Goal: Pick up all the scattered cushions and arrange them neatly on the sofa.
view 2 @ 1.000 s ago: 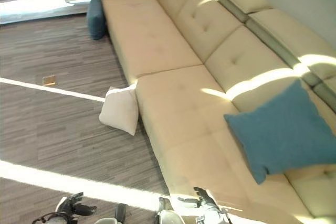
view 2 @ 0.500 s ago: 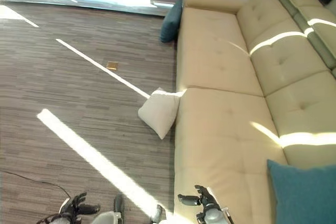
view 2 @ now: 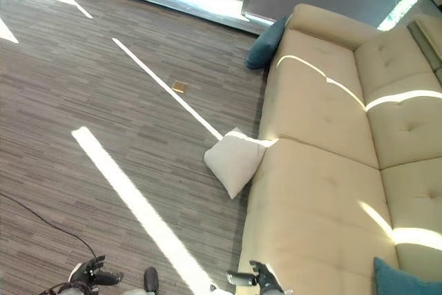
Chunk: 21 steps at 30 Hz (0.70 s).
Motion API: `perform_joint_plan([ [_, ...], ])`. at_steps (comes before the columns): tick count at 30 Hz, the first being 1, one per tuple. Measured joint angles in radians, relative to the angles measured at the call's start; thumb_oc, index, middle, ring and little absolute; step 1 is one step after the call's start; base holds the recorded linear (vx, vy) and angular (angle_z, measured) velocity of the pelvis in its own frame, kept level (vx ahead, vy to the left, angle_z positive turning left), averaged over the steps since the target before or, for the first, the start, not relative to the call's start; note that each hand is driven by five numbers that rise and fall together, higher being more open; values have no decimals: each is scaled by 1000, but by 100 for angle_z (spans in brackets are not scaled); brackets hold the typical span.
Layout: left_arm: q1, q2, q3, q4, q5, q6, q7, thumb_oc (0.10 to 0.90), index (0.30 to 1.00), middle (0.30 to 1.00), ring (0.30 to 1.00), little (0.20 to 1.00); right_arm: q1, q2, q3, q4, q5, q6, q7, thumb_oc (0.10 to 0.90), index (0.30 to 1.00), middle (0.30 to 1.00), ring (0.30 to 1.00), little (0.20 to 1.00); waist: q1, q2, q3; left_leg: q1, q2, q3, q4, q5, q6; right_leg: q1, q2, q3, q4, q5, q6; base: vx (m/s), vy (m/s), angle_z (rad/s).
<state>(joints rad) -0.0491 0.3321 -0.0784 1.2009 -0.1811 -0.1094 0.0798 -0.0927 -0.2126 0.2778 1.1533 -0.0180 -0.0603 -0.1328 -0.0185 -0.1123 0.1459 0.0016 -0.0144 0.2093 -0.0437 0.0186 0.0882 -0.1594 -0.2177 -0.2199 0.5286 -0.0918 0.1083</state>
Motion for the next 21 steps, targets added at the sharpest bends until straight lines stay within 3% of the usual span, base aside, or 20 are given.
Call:
perform_joint_plan([
  [1,1,2,0,-4,0,-1,2,800,900,900,900,900,7,1,9,-30,0,-6,1,800,900,900,900,900,3,3,-1,30,-6,0,-29,-3,13,-45,8,52,67,-37,30,298,76,6],
  [2,-7,2,1,-5,-1,-1,2,800,900,900,900,900,8,1,13,-37,0,-10,2,800,900,900,900,900,2,3,-2,37,-9,-8,-34,-10,18,-55,21,62,54,-49,30,391,89,7],
  [4,-8,4,1,-3,-1,-1,2,800,900,900,900,900,4,2,29,-50,-1,-17,6,800,900,900,900,900,-3,11,3,51,-4,-28,-46,-16,13,-69,82,91,-74,-61,15,192,26,22],
  [5,-3,2,1,4,-1,-1,1,800,900,900,900,900,16,2,29,-51,-3,-14,16,800,900,900,900,900,-18,9,5,60,-6,-33,-45,-11,11,-98,118,75,-203,-43,0,349,25,25],
  [6,1,-4,1,17,-1,1,2,800,900,900,900,900,19,1,29,-52,-3,-14,18,800,900,900,900,900,-20,9,5,68,-7,-29,-45,-21,7,-123,128,56,-238,-23,-24,352,26,19],
  [9,13,-18,3,55,0,7,2,800,900,900,900,900,46,1,27,-58,-2,-14,19,800,900,900,900,900,-35,13,8,98,-11,-41,-45,-70,5,-193,167,32,-346,64,4,358,21,3],
  [12,42,-40,-8,59,27,7,-4,800,900,900,900,900,66,5,1,-63,5,-17,20,800,900,900,900,900,-83,0,2,193,-22,-101,-44,-128,-34,-173,181,57,-437,135,-29,387,-12,57],
  [13,50,-50,-24,56,29,7,-5,800,900,900,900,900,83,4,-16,-56,5,-17,20,800,900,900,900,900,-82,18,-3,223,-3,-118,-37,-147,-52,-144,192,60,-425,180,-83,277,-84,69],
  [15,56,-66,-41,52,30,5,-7,800,900,900,900,900,95,0,-34,-27,4,-17,19,800,900,900,900,900,-81,56,-38,230,34,-143,19,-188,-87,-108,225,54,-416,194,-103,195,-78,54],
  [16,56,-70,-38,42,30,4,-5,800,900,900,900,900,86,0,-40,-14,1,-11,20,800,900,900,900,900,-76,59,-43,213,49,-139,107,-194,-136,-73,233,45,-433,190,-129,101,-64,60],
  [17,49,-68,-35,35,30,3,-5,800,900,900,900,900,85,0,-37,11,-3,-11,20,800,900,900,900,900,-62,28,-59,97,58,-116,387,-198,-194,13,228,36,-519,221,-174,158,-89,23],
  [19,60,-72,-35,32,28,2,-7,800,900,900,900,900,66,-20,-31,9,-3,-14,17,800,900,900,900,900,-44,17,-62,3,52,-145,580,-187,-229,57,237,68,-556,202,-214,185,-66,-19],
  [20,54,-72,-35,35,27,3,-7,800,900,900,900,900,50,-26,-32,13,-1,-16,17,800,900,900,900,900,-50,8,-52,-65,58,-144,682,-183,-235,76,240,81,-578,189,-224,255,-16,-25],
  [21,36,-63,-31,34,26,3,-6,800,900,900,900,900,30,-27,-32,22,0,-7,17,800,900,900,900,900,-42,-18,-35,-152,70,-103,764,-190,-222,108,237,92,-606,202,-232,146,9,-17],
])
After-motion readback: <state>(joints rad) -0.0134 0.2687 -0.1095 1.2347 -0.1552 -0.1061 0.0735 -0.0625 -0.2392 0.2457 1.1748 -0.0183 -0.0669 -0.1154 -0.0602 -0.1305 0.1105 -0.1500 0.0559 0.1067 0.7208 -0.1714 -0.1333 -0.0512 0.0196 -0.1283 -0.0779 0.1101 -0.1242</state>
